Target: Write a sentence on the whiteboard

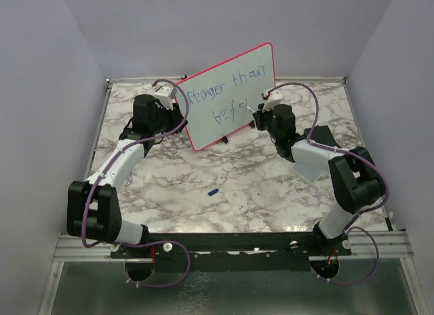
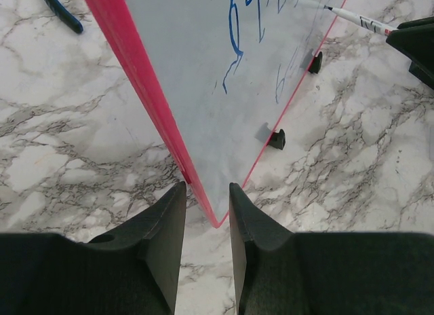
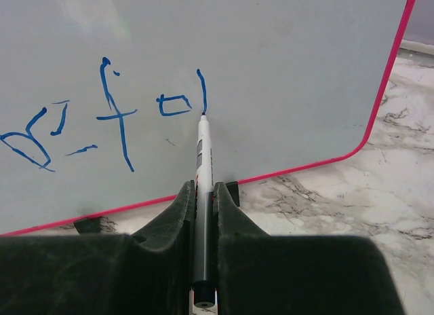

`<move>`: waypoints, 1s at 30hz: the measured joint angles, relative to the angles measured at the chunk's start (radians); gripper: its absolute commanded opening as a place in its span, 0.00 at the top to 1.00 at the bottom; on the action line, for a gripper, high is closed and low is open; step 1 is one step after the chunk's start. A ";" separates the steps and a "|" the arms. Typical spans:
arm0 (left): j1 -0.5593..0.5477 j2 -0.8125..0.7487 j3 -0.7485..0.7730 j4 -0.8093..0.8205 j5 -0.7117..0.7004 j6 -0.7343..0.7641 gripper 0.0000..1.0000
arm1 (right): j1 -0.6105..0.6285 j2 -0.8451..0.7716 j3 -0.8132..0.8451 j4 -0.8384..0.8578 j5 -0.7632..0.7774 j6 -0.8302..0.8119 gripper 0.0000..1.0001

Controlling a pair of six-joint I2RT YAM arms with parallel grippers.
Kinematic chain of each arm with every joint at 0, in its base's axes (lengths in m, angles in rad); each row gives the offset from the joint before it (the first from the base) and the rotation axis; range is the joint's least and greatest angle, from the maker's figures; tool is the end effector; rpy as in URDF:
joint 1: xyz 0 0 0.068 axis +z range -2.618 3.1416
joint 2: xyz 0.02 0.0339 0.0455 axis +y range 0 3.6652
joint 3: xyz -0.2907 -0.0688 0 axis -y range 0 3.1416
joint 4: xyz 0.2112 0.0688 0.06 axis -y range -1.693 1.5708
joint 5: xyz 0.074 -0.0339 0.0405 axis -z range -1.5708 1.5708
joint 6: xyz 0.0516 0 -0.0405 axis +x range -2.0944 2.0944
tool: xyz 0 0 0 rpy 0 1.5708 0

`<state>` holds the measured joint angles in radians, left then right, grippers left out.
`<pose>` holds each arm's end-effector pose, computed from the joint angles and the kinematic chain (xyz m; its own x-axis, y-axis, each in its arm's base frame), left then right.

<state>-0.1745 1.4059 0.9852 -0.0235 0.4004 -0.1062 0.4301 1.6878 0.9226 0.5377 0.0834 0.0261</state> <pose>0.2913 -0.0718 0.3166 -0.4745 -0.0155 -0.8801 0.4588 0.8490 -0.2623 0.3381 0.1504 0.2709 -0.2139 -0.0695 -0.9744 -0.3363 0.9417 0.0066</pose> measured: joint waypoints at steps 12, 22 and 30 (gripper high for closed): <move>-0.003 0.000 0.000 0.000 0.000 0.003 0.67 | 0.000 0.000 0.029 0.000 0.000 -0.002 0.99; -0.003 -0.001 0.000 0.000 0.000 0.006 0.67 | 0.000 0.000 0.049 0.000 0.008 -0.029 0.99; -0.004 -0.010 0.000 0.000 0.000 0.006 0.67 | 0.000 0.000 0.053 -0.002 0.029 -0.029 0.99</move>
<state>-0.1783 1.3956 0.9852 -0.0235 0.4004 -0.0998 0.4297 1.6878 0.9760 0.5362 0.1120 -0.0032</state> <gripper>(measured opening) 0.329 0.106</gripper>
